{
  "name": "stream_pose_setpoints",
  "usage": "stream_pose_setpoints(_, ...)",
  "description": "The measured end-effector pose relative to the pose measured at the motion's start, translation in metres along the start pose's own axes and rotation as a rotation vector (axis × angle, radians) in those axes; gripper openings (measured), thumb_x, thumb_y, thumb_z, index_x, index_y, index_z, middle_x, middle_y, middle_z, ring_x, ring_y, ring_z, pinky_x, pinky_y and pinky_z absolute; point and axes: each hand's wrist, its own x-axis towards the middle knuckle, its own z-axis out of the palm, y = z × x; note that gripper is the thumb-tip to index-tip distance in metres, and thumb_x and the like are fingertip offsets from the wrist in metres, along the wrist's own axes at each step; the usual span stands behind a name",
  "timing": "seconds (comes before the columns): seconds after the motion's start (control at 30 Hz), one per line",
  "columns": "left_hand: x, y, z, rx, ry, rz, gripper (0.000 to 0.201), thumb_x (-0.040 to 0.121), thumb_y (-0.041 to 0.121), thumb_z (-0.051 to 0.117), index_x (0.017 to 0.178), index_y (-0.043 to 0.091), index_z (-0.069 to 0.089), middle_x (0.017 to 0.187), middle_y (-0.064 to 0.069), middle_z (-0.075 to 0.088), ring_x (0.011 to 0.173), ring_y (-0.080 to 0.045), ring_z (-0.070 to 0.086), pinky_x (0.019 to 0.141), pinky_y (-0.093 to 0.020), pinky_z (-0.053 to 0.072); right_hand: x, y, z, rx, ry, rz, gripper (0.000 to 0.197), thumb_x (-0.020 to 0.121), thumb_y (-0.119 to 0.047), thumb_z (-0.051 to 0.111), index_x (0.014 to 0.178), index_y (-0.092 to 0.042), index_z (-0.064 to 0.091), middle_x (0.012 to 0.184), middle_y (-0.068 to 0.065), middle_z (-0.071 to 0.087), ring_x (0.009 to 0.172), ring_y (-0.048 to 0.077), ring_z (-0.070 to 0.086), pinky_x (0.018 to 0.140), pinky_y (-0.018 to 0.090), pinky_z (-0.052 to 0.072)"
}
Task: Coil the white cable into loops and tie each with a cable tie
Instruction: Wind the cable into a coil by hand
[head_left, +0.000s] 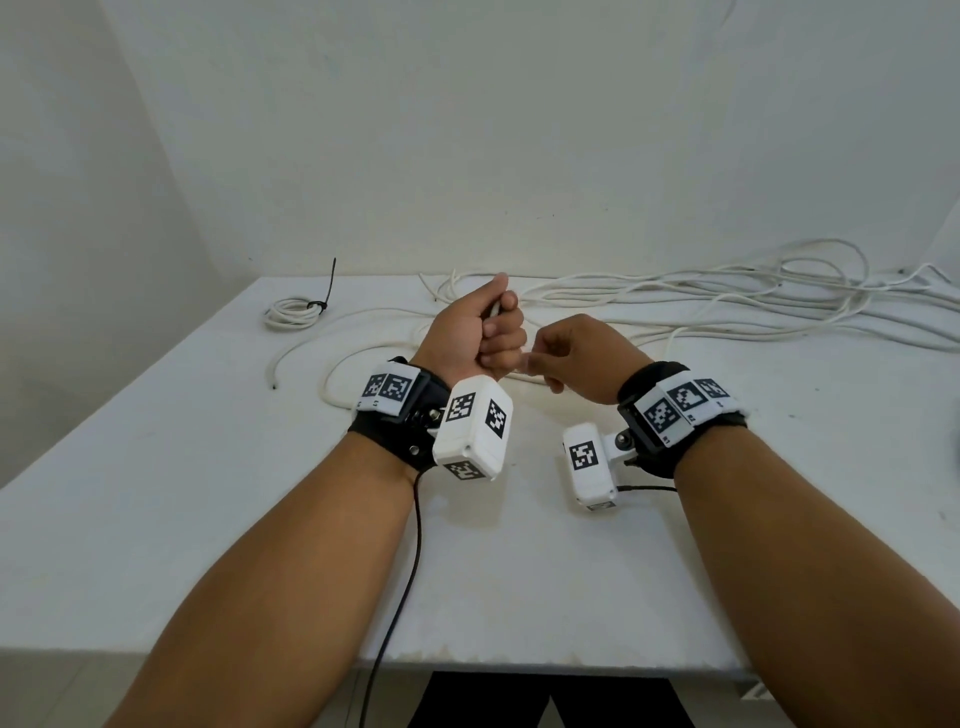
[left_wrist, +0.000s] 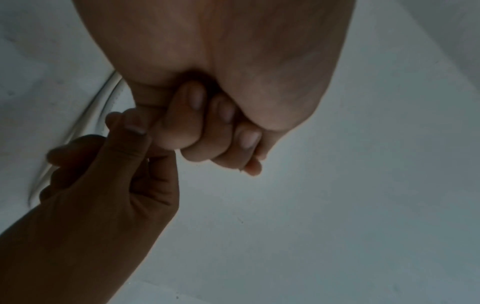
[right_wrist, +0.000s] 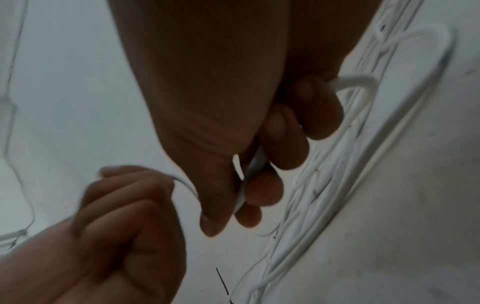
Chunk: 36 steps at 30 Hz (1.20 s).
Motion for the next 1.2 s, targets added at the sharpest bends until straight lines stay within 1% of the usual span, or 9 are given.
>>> stream_pose_setpoints(0.17, 0.004, -0.006, -0.004, -0.09, 0.077, 0.178, 0.025, 0.102, 0.011, 0.035, 0.106, -0.002, 0.057, 0.061, 0.002, 0.046, 0.048, -0.007, 0.038, 0.046, -0.018, 0.035, -0.003, -0.017, 0.001, -0.04, -0.082, -0.042, 0.026, 0.091, -0.034, 0.062, 0.068, -0.022, 0.066, 0.058, -0.005, 0.062, 0.044, 0.0, 0.047, 0.06, 0.024, 0.039)
stream_pose_setpoints(0.27, 0.006, -0.007, -0.007, 0.094, 0.207, 0.293, 0.024, 0.101, 0.001, 0.032, 0.102, 0.001, 0.056, 0.065, 0.0, 0.049, 0.053, -0.009, 0.043, 0.052, -0.02, 0.041, -0.009, -0.022, 0.001, -0.112, -0.184, -0.031, 0.022, 0.094, -0.039, 0.059, 0.08, -0.026, 0.071, 0.057, -0.007, 0.063, 0.041, -0.003, 0.048, 0.058, 0.022, 0.039)
stream_pose_setpoints(0.4, 0.006, -0.009, -0.013, 0.579, 0.343, 0.371, 0.026, 0.101, 0.004, 0.031, 0.092, 0.009, 0.055, 0.07, -0.003, 0.055, 0.058, -0.014, 0.05, 0.059, -0.026, 0.046, -0.018, -0.025, -0.011, -0.16, -0.194, -0.061, 0.022, 0.091, -0.038, 0.063, 0.08, -0.022, 0.072, 0.055, -0.009, 0.058, 0.043, -0.001, 0.047, 0.054, 0.017, 0.036)
stream_pose_setpoints(0.53, 0.0, -0.008, -0.01, 0.852, 0.316, 0.245, 0.026, 0.099, 0.007, 0.035, 0.085, 0.012, 0.056, 0.064, -0.002, 0.061, 0.054, -0.015, 0.05, 0.057, -0.027, 0.043, -0.023, -0.022, -0.025, -0.084, -0.037, -0.152, 0.011, 0.082, -0.029, 0.075, 0.074, -0.022, 0.074, 0.052, -0.01, 0.054, 0.048, 0.003, 0.045, 0.05, 0.016, 0.036)
stream_pose_setpoints(0.67, -0.007, -0.013, 0.001, 1.225, 0.124, 0.074, 0.03, 0.094, 0.004, 0.034, 0.074, 0.004, 0.056, 0.065, -0.016, 0.062, 0.054, -0.025, 0.051, 0.059, -0.031, 0.042, -0.023, -0.018, -0.028, 0.003, 0.116, -0.21, 0.019, 0.069, -0.03, 0.086, 0.068, -0.017, 0.072, 0.057, -0.007, 0.063, 0.051, 0.002, 0.051, 0.051, 0.015, 0.04)
stream_pose_setpoints(0.77, -0.01, -0.015, 0.005, 1.017, 0.079, -0.041, 0.03, 0.094, 0.009, 0.033, 0.071, 0.007, 0.053, 0.049, -0.003, 0.042, 0.046, -0.017, 0.031, 0.045, -0.025, 0.026, -0.022, -0.013, -0.032, 0.092, 0.213, -0.222, 0.025, 0.066, -0.031, 0.089, 0.066, -0.014, 0.07, 0.059, -0.004, 0.064, 0.051, 0.002, 0.05, 0.051, 0.014, 0.039)
stream_pose_setpoints(0.9, -0.012, -0.016, 0.01, 0.77, -0.01, -0.016, 0.051, 0.104, 0.038, 0.028, 0.065, 0.013, 0.049, 0.044, 0.004, 0.027, 0.041, -0.011, 0.019, 0.041, -0.02, 0.015, -0.022, -0.003, -0.039, 0.246, 0.287, -0.202, 0.015, 0.073, -0.027, 0.085, 0.072, -0.015, 0.075, 0.063, -0.007, 0.068, 0.056, 0.0, 0.054, 0.057, 0.013, 0.041)
stream_pose_setpoints(1.03, -0.014, -0.014, 0.014, 0.666, -0.115, 0.081, 0.046, 0.106, 0.032, 0.028, 0.067, 0.014, 0.045, 0.046, 0.006, 0.024, 0.04, -0.009, 0.017, 0.041, -0.02, 0.017, -0.018, 0.007, -0.042, 0.357, 0.356, -0.196, 0.007, 0.082, -0.029, 0.078, 0.078, -0.023, 0.077, 0.067, -0.002, 0.07, 0.063, 0.014, 0.056, 0.063, 0.028, 0.045)
stream_pose_setpoints(1.2, -0.019, -0.008, 0.017, 0.348, -0.231, 0.073, 0.031, 0.104, 0.018, 0.027, 0.084, 0.01, 0.05, 0.055, 0.005, 0.037, 0.046, -0.009, 0.033, 0.045, -0.02, 0.033, -0.018, 0.016, -0.037, 0.282, 0.259, -0.1, 0.032, 0.097, -0.046, 0.054, 0.081, -0.028, 0.076, 0.051, -0.009, 0.054, 0.047, 0.007, 0.045, 0.055, 0.019, 0.04)
